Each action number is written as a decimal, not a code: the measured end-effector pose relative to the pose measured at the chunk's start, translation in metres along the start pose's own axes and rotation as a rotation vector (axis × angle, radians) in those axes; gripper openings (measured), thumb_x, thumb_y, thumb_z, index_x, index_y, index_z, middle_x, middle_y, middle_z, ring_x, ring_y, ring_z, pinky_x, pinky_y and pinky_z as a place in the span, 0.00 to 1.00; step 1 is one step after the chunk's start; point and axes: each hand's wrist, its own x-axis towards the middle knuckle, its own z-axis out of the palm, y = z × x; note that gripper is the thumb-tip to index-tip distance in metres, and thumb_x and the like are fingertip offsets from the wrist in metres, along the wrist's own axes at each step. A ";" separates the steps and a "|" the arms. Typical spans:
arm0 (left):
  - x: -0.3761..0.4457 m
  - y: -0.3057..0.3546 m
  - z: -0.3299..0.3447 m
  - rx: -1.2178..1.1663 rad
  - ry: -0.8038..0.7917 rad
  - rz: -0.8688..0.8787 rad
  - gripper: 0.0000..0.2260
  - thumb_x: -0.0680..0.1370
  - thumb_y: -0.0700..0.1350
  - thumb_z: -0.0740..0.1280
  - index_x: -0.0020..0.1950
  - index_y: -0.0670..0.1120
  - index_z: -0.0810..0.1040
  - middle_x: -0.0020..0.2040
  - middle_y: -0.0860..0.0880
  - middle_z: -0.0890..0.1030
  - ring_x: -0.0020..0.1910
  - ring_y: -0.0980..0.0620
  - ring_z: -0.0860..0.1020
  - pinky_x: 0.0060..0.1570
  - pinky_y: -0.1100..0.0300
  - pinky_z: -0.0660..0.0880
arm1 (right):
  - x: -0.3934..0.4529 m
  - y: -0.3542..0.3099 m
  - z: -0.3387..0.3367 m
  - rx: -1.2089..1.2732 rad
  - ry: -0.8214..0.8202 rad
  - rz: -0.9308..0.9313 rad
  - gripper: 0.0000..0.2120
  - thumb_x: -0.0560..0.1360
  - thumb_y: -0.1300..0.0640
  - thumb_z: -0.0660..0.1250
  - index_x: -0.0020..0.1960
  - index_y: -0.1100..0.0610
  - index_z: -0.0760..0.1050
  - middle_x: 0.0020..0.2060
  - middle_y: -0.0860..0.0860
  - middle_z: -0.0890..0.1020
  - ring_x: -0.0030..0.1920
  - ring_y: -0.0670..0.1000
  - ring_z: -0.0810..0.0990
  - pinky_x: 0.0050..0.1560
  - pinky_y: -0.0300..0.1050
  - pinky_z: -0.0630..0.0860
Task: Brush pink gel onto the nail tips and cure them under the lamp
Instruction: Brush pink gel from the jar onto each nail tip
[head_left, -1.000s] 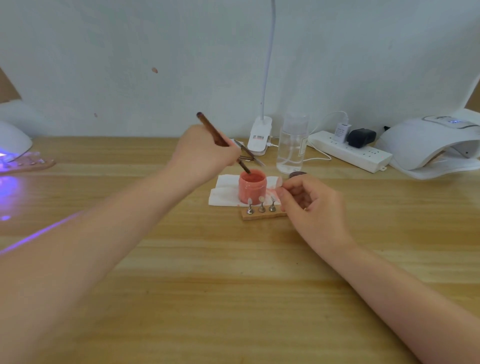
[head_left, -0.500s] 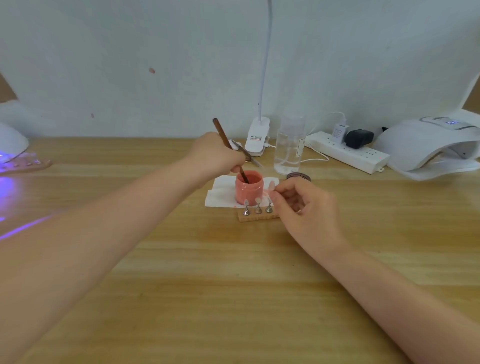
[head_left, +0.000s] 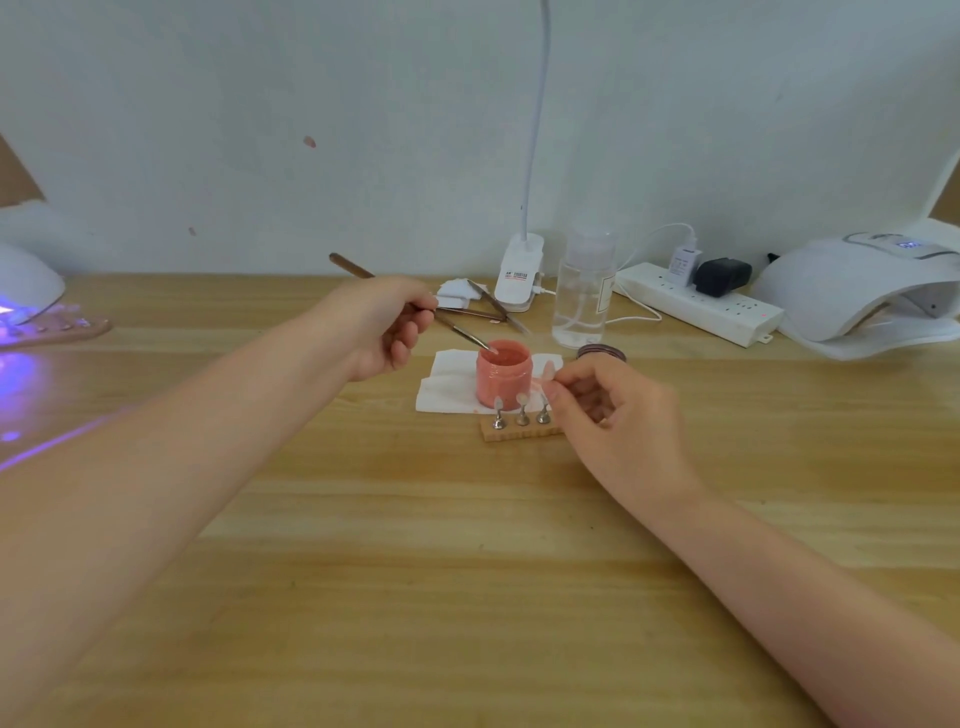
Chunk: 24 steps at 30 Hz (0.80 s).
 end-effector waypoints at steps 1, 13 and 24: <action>0.000 -0.001 -0.001 -0.006 -0.005 -0.015 0.08 0.76 0.40 0.64 0.37 0.45 0.73 0.21 0.53 0.73 0.17 0.59 0.67 0.19 0.72 0.61 | 0.000 0.000 0.000 -0.001 0.000 -0.001 0.03 0.73 0.64 0.70 0.42 0.57 0.80 0.33 0.45 0.81 0.35 0.45 0.78 0.37 0.37 0.76; 0.008 -0.006 -0.012 -0.063 -0.020 -0.103 0.08 0.77 0.40 0.65 0.38 0.45 0.71 0.22 0.52 0.73 0.17 0.59 0.68 0.19 0.72 0.61 | 0.000 -0.002 -0.001 0.011 -0.006 0.003 0.02 0.73 0.65 0.70 0.42 0.59 0.80 0.34 0.46 0.81 0.34 0.45 0.78 0.37 0.38 0.76; 0.008 0.002 -0.018 -0.123 -0.015 -0.087 0.08 0.76 0.40 0.64 0.37 0.45 0.71 0.21 0.52 0.73 0.17 0.59 0.68 0.18 0.72 0.62 | 0.000 0.001 0.001 0.022 0.000 -0.001 0.04 0.72 0.64 0.70 0.41 0.57 0.80 0.33 0.45 0.80 0.34 0.45 0.78 0.36 0.33 0.74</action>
